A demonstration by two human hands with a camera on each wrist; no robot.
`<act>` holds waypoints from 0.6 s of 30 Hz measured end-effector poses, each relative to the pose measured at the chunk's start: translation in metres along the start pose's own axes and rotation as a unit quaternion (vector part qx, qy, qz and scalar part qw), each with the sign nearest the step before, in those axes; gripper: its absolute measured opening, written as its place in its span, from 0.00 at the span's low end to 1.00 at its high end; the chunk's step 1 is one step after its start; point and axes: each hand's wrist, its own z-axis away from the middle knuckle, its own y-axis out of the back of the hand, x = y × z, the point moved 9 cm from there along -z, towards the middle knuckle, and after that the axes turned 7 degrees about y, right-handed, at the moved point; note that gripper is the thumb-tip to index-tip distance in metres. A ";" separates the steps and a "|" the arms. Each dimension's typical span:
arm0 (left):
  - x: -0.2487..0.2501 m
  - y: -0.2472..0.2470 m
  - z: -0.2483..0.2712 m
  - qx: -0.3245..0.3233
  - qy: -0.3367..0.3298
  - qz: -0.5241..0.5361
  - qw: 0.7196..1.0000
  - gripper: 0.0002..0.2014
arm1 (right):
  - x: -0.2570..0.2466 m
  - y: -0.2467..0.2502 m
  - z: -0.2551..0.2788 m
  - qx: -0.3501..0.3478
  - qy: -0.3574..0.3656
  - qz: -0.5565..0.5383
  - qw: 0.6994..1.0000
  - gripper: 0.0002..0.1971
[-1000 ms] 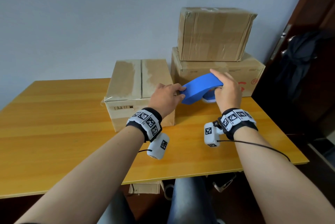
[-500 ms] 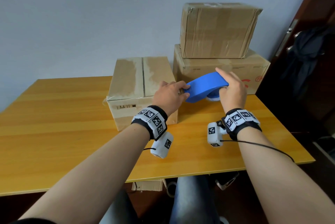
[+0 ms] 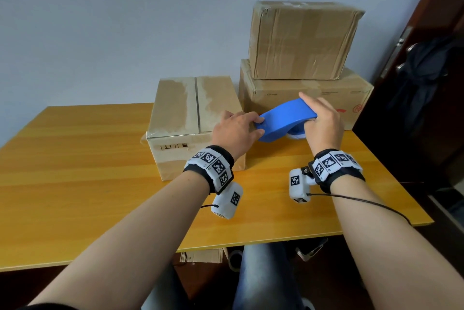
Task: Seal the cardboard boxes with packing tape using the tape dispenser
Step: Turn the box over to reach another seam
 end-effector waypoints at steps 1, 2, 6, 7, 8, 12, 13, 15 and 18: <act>-0.001 0.000 0.000 -0.002 0.002 0.004 1.000 0.16 | -0.005 0.000 -0.002 -0.006 0.009 0.012 1.000 0.40; -0.002 0.000 -0.001 -0.005 0.004 0.010 1.000 0.17 | -0.011 0.000 -0.006 -0.014 0.017 0.022 1.000 0.39; -0.005 0.000 -0.002 -0.009 0.005 0.040 0.999 0.18 | -0.028 -0.004 -0.022 -0.048 0.037 0.041 0.997 0.36; -0.005 0.002 -0.002 -0.008 0.006 0.050 0.999 0.18 | -0.031 -0.004 -0.027 -0.052 0.043 0.045 0.997 0.36; -0.007 0.004 -0.003 -0.007 0.009 0.058 0.998 0.17 | -0.033 -0.005 -0.031 -0.056 0.048 0.053 0.996 0.36; 0.001 -0.006 0.003 -0.041 0.014 -0.072 0.996 0.17 | -0.053 -0.011 -0.039 -0.085 0.088 0.118 0.986 0.30; 0.005 -0.012 0.006 -0.039 0.008 -0.143 0.989 0.19 | -0.059 -0.015 -0.039 -0.102 0.098 0.152 0.978 0.28; 0.011 -0.016 0.010 -0.020 0.001 -0.185 0.983 0.19 | -0.062 -0.018 -0.039 -0.111 0.094 0.183 0.972 0.25; 0.006 -0.008 0.000 -0.055 0.026 -0.071 0.996 0.18 | -0.036 -0.013 -0.040 -0.118 0.012 0.191 0.974 0.28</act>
